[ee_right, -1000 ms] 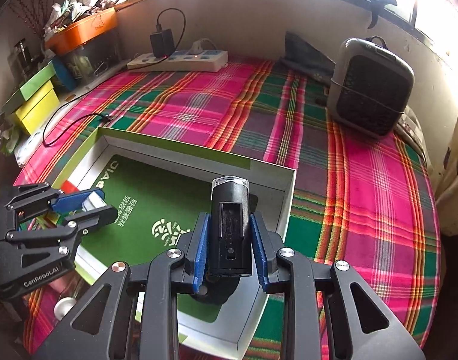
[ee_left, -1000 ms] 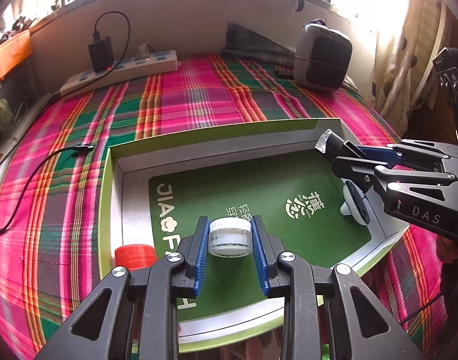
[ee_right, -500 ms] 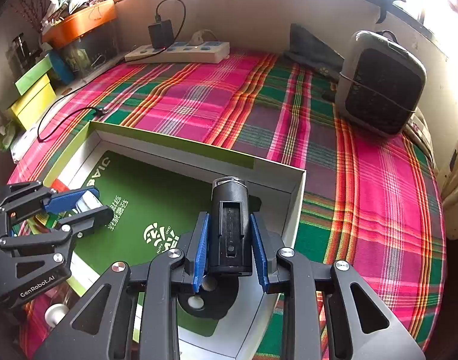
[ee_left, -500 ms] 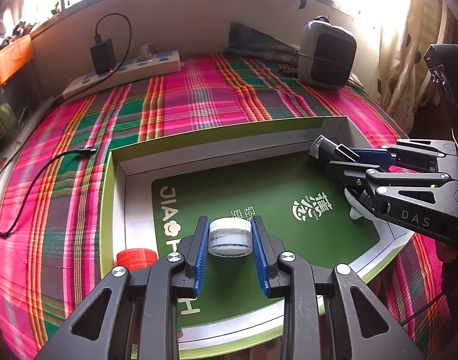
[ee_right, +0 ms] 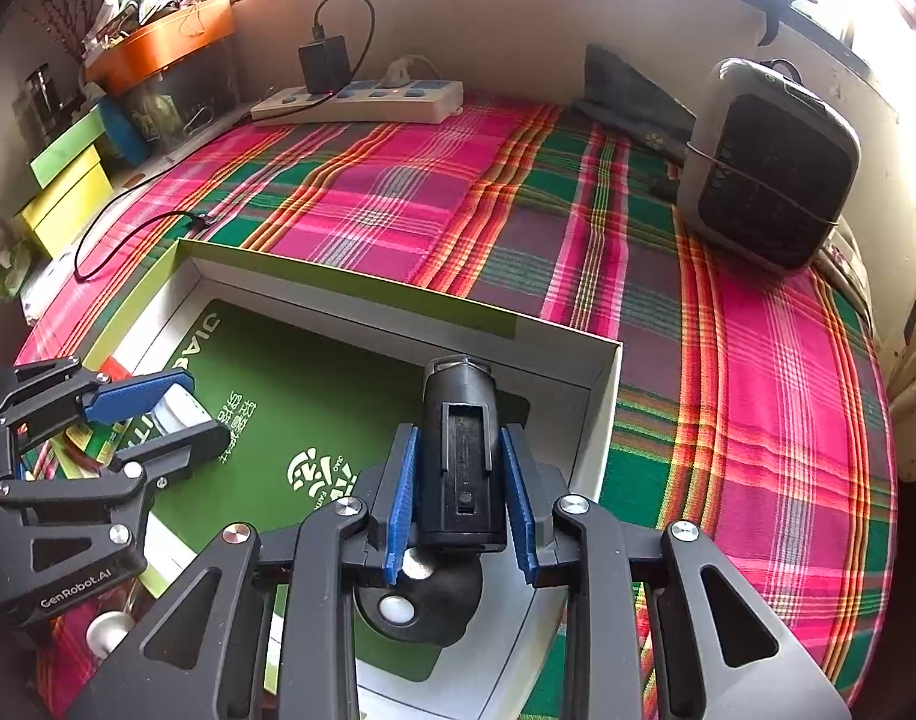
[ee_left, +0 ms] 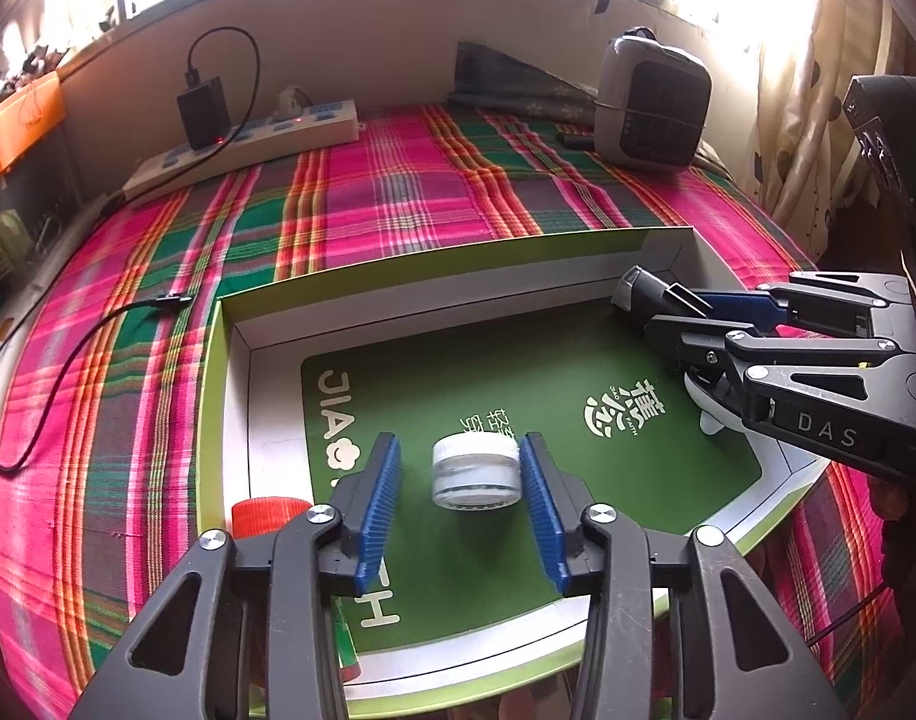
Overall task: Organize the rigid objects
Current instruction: 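Open left gripper releasing the cream jar while right gripper releases the holder in the box, then withdraw both grippers up from the green box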
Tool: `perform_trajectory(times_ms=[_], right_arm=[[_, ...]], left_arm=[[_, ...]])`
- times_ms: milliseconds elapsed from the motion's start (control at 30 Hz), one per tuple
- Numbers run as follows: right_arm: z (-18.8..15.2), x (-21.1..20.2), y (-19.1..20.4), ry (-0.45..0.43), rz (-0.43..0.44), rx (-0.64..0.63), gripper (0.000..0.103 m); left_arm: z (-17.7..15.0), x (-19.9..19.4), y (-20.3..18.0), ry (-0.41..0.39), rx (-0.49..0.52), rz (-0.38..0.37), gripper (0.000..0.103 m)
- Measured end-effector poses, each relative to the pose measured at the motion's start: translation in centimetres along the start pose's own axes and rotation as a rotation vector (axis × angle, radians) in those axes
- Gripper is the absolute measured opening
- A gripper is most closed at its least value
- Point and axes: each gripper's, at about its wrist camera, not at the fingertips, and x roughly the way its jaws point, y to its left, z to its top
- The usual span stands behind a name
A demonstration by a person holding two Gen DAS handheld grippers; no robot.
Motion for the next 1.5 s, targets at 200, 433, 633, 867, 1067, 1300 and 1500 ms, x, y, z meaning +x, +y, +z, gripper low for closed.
perform_trajectory(times_ms=[200,433,633,867,1067,1300,1500], right_arm=[[0.0,0.0,0.0,0.001,-0.004,0.003,0.029],[0.2,0.0,0.0,-0.004,0.002,0.009,0.036],[0.1,-0.1,0.2,-0.004,-0.004,0.012,0.039],[-0.2,-1.0,0.3,-0.025,0.001,0.026,0.041],[-0.5,-2.4,0.7,-0.054,0.002,0.032,0.041],[-1.8,-4.7,1.2,-0.089,-0.002,0.055,0.041],[-3.3,-6.3,1.7,-0.116,-0.002,0.075,0.041]], left_arm=[[0.0,0.0,0.0,0.000,-0.002,-0.005,0.042],[0.0,0.0,-0.1,0.000,-0.008,-0.013,0.043],[-0.1,-0.3,0.1,-0.005,-0.017,-0.019,0.045],[-0.5,-1.2,0.1,-0.019,-0.025,-0.025,0.046],[-0.9,-2.9,-0.2,-0.046,-0.029,-0.025,0.046],[-2.0,-5.2,-0.3,-0.079,-0.036,-0.024,0.046],[-3.5,-7.0,-0.3,-0.099,-0.044,-0.024,0.047]])
